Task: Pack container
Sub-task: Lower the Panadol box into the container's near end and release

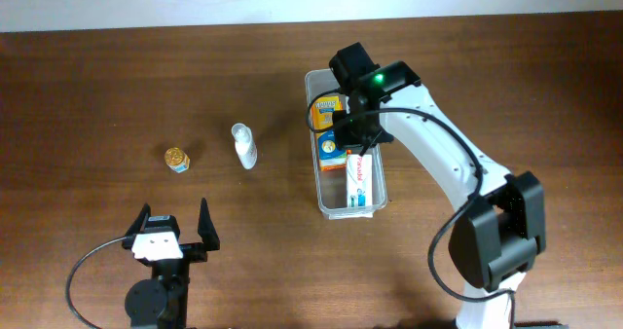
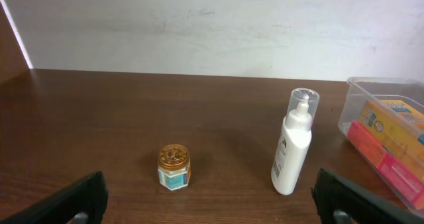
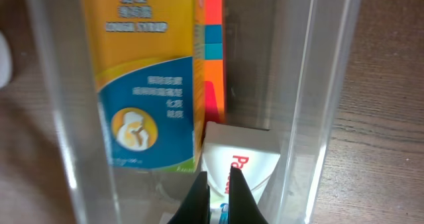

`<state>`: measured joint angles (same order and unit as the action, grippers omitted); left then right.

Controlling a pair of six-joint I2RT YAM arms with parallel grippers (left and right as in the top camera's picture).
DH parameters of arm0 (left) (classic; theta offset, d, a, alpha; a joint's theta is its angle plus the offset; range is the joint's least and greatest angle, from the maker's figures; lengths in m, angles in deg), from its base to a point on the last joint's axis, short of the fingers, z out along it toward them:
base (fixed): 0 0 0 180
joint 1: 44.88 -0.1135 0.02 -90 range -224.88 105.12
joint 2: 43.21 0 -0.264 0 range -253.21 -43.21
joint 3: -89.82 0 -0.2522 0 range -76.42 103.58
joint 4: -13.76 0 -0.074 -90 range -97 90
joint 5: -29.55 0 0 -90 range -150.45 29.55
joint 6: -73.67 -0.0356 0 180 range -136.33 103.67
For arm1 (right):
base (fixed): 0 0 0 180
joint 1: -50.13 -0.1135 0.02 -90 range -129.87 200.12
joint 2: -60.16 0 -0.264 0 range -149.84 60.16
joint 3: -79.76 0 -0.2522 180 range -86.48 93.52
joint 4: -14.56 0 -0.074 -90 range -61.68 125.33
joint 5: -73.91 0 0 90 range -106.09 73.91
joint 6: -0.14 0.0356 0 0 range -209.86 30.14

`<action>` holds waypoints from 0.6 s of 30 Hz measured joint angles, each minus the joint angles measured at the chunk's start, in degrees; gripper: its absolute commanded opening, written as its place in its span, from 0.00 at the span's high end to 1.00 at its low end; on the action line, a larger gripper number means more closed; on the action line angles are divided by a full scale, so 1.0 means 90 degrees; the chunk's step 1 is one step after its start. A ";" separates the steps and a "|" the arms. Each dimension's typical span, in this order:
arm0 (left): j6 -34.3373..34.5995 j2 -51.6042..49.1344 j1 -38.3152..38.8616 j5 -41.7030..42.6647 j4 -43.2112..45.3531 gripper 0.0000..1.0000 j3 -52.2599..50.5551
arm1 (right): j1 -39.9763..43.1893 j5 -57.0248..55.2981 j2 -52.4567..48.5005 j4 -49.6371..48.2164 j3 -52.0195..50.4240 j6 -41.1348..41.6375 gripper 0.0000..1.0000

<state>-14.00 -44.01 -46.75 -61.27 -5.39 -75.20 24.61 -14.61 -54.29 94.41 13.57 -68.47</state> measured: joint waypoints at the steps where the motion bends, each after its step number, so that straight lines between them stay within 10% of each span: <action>1: 0.0000 0.0000 0.0000 0.0000 0.0000 0.01 0.0000 | 0.0000 -0.0002 -0.0029 0.0000 -0.0002 -0.0002 0.96; 18: 0.0000 0.0000 0.0000 0.0000 0.0000 0.01 0.0000 | 0.0000 -0.0403 -0.0102 -0.0248 -0.0675 -0.0019 0.96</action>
<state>-14.00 -44.01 -46.75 -61.27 -5.39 -75.20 24.61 -18.24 -55.21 92.18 7.49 -68.64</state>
